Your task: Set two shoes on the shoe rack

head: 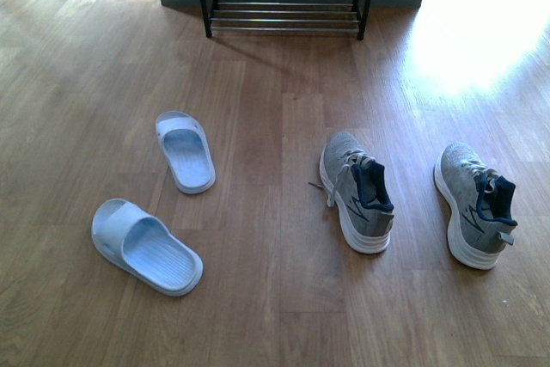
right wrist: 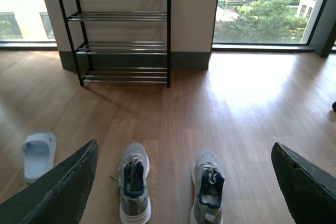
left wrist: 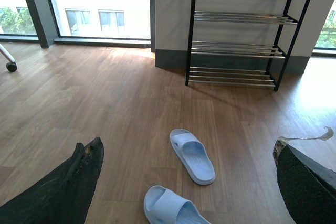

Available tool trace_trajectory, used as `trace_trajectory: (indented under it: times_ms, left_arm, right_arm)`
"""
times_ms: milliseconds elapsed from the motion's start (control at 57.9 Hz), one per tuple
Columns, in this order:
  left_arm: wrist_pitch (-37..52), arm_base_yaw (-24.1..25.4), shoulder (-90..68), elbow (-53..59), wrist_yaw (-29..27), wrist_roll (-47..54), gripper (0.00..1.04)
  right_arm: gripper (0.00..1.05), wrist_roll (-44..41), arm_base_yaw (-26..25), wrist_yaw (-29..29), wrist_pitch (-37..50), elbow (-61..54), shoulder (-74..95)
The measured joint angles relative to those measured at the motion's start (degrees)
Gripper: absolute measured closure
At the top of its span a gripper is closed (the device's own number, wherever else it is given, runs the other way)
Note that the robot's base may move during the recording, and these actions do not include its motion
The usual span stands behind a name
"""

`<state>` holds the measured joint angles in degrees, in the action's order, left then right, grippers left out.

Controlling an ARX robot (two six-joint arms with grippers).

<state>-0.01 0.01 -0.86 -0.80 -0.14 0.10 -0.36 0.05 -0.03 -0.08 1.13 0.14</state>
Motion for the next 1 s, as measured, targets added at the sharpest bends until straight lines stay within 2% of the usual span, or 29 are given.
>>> trace_trajectory:
  times_ms: [1001]
  left_arm:
    - [0.0, 0.0, 0.0, 0.0, 0.2, 0.0, 0.09]
  right_arm:
    - [0.09, 0.0, 0.0, 0.2, 0.0, 0.0, 0.0]
